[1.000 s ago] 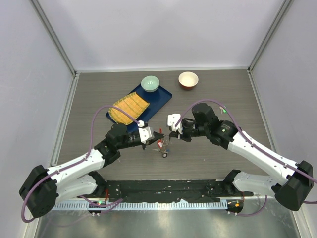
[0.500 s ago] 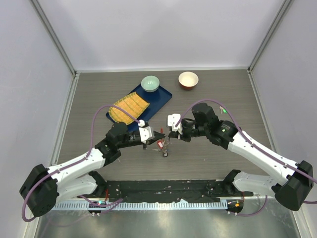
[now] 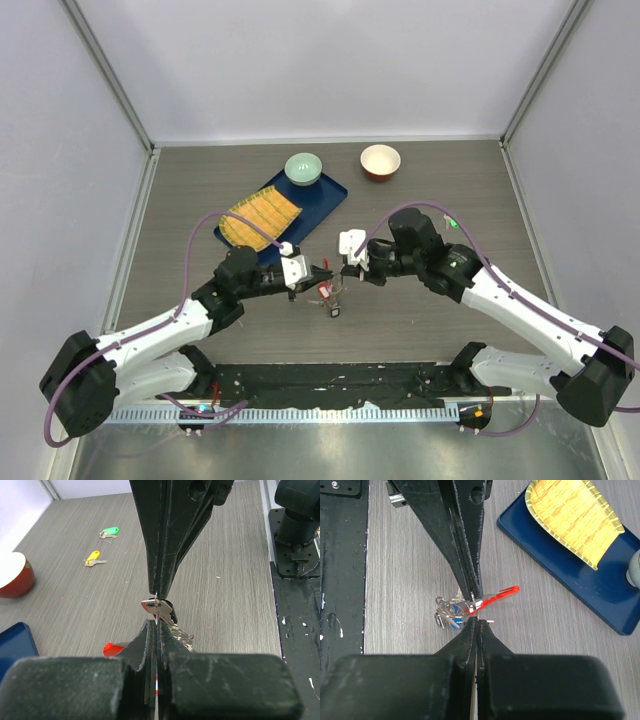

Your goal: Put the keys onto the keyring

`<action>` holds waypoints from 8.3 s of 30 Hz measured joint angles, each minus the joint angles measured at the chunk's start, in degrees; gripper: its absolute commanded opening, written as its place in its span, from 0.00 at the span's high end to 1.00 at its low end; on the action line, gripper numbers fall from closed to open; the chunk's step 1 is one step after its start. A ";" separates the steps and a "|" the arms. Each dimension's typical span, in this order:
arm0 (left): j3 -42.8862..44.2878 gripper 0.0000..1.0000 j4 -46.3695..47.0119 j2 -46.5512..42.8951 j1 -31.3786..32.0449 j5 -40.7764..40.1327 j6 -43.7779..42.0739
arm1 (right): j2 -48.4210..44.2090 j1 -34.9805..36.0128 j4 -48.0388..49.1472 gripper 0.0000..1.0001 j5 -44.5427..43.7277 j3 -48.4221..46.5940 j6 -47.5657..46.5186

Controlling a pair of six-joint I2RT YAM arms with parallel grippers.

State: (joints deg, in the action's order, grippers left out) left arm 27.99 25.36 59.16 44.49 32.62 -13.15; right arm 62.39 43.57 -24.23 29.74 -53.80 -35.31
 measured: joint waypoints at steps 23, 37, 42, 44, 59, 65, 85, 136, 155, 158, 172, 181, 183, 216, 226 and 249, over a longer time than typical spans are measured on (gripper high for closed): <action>0.09 1.00 -0.44 0.09 0.00 0.28 0.07 | -0.22 0.24 0.00 0.99 1.29 0.00 -0.26; 0.11 1.00 -0.44 0.09 0.00 1.05 0.20 | -0.09 0.26 -0.02 0.99 1.22 0.00 -0.57; 0.11 1.00 -0.44 0.09 0.00 1.03 0.22 | 0.02 0.33 -0.02 0.99 1.27 0.00 -0.59; 0.11 1.00 -0.44 0.09 0.00 1.05 0.22 | 0.26 0.37 -0.13 0.99 1.27 0.00 -0.61; 0.11 1.00 -0.39 0.09 0.02 1.03 0.46 | 0.98 0.63 -0.44 0.99 1.29 0.00 -0.66; 0.11 1.00 -0.39 0.09 0.00 0.98 0.46 | 0.92 0.63 -1.49 0.99 0.20 0.00 -1.05; 0.11 1.00 -0.39 0.11 0.00 1.77 -0.61 | 0.20 0.74 -3.23 0.99 -0.04 -0.11 -1.66; 8.26 1.00 -18.95 -0.57 11.78 -11.98 -26.23 | -8.33 5.38 1.25 0.99 -10.56 5.77 -1.03; 4.50 1.00 -11.34 -2.03 14.67 -15.74 -21.92 | -9.94 6.10 -0.87 0.99 -10.43 5.77 -0.98; 4.42 1.00 -10.69 -2.40 14.71 -15.98 -21.51 | -10.21 6.19 -1.20 0.99 -10.36 5.77 -0.98; 4.39 1.00 -9.35 -2.43 14.75 -16.11 -20.00 | -10.40 6.47 -1.18 0.99 -10.36 5.77 -1.03; 4.39 1.00 -9.29 -2.10 14.78 -16.17 -19.37 | -11.30 6.58 -1.27 0.99 -10.38 5.81 -1.05; 4.39 1.00 -9.29 -1.86 14.80 -16.17 -18.97 | -11.56 6.58 -1.22 0.99 -10.34 5.81 -1.07; 4.39 1.00 -9.44 -1.07 14.80 -15.96 -15.87 | -11.74 8.31 -2.10 0.99 -11.10 6.03 -2.67; 4.39 1.00 -10.62 -0.90 14.78 -14.56 -14.14 | -11.19 9.68 -3.41 0.99 -11.61 6.03 -3.63; 4.39 1.00 -11.41 -0.66 14.73 -12.26 -12.52 | -9.27 10.32 -4.13 0.99 -11.58 6.03 -2.89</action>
State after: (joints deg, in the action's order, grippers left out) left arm 32.38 13.96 58.50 59.22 20.36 -25.67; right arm 53.12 53.89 -28.36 18.15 -47.77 -38.20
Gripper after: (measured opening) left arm 0.010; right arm 0.031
